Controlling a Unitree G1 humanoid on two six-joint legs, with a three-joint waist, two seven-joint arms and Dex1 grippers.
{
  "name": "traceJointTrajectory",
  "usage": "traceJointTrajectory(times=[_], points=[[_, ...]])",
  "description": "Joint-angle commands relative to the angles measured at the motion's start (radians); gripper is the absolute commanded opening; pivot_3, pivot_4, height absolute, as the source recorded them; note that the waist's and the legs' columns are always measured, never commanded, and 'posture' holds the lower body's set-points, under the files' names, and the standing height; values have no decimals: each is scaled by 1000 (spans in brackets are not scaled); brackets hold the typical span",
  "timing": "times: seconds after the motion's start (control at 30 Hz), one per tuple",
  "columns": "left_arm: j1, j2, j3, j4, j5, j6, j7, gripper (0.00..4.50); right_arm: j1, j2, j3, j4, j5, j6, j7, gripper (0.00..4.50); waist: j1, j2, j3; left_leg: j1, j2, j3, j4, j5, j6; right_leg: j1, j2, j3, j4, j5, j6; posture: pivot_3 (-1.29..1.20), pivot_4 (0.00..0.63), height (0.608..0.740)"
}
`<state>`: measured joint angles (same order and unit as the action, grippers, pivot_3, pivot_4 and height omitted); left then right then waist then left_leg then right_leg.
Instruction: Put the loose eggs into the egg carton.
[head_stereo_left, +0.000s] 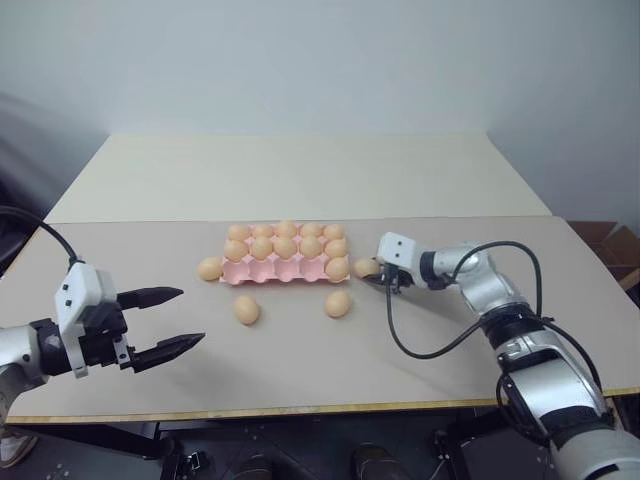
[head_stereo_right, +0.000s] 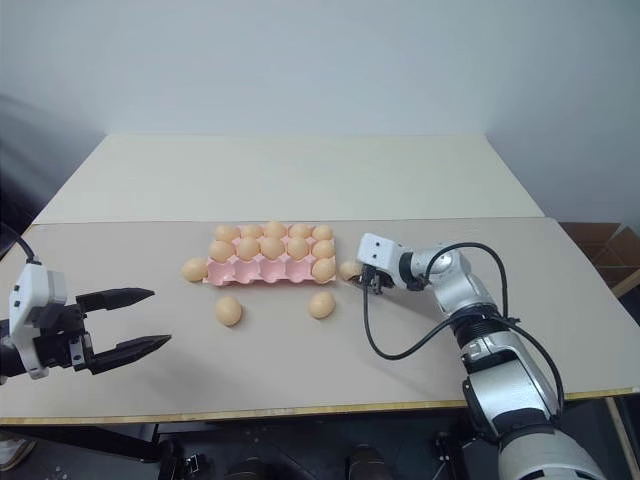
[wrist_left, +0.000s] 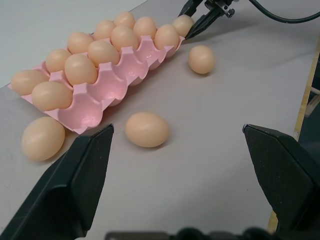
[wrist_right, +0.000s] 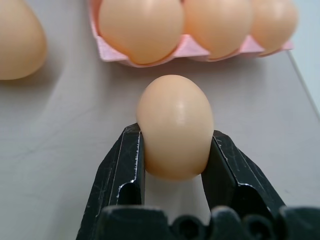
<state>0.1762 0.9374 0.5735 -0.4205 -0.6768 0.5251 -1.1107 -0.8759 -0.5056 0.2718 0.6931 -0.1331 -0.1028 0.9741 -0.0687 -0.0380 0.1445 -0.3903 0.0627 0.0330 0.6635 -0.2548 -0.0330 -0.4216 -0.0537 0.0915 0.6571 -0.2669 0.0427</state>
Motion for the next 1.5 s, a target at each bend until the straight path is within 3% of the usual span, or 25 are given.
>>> traceJointTrajectory(times=[0.03,0.27,0.53,0.7,0.83,0.87,1.07,1.23,1.5], points=[[-12,4,24,-12,-22,-9,-5,4500,-7,-22,-67,-180,62,65,11,1462,0,0,0,0,0,0,0,0,0,0,0,0,0,0,0,0,150,740],[-56,7,-17,12,-17,-15,-12,4500,-4,84,-36,-423,90,246,-18,1462,-2,0,0,1,2,0,0,0,0,0,2,0,1,0,0,0,150,740],[-46,-1,-7,8,-11,-23,-8,4500,-37,208,53,-353,10,328,-96,1462,2,1,0,-1,2,0,0,0,0,-1,2,-1,0,0,0,0,150,740],[-14,-12,12,-16,-14,-24,3,4500,-27,193,53,-391,5,355,-93,2984,1,1,1,-1,2,0,0,0,0,-1,2,-1,0,0,0,0,150,740],[-4,-15,12,-22,-14,-27,5,4500,-23,166,16,-470,45,411,-69,4369,1,1,1,-1,2,0,0,0,0,-1,2,-1,1,0,0,0,150,740],[-5,-16,8,-22,-13,-27,6,4500,-15,158,9,-495,54,423,-64,4444,1,1,1,-1,2,0,0,0,0,-1,2,-1,0,0,0,0,150,740],[-50,-7,-31,16,-4,-36,-3,4500,57,77,-60,-716,153,545,-15,4444,9,1,1,-1,2,-1,0,0,0,-1,2,-1,0,0,0,0,150,740],[-64,12,-23,72,6,-58,-41,4500,168,-55,-170,-890,276,608,43,4444,20,1,1,-1,2,-1,0,0,0,-1,2,-1,-1,0,0,0,150,740],[-22,71,42,194,47,-115,-147,4500,452,-316,-424,-1036,522,524,274,4444,25,0,1,0,2,0,0,0,0,0,2,-1,-2,0,-1,0,150,740]])
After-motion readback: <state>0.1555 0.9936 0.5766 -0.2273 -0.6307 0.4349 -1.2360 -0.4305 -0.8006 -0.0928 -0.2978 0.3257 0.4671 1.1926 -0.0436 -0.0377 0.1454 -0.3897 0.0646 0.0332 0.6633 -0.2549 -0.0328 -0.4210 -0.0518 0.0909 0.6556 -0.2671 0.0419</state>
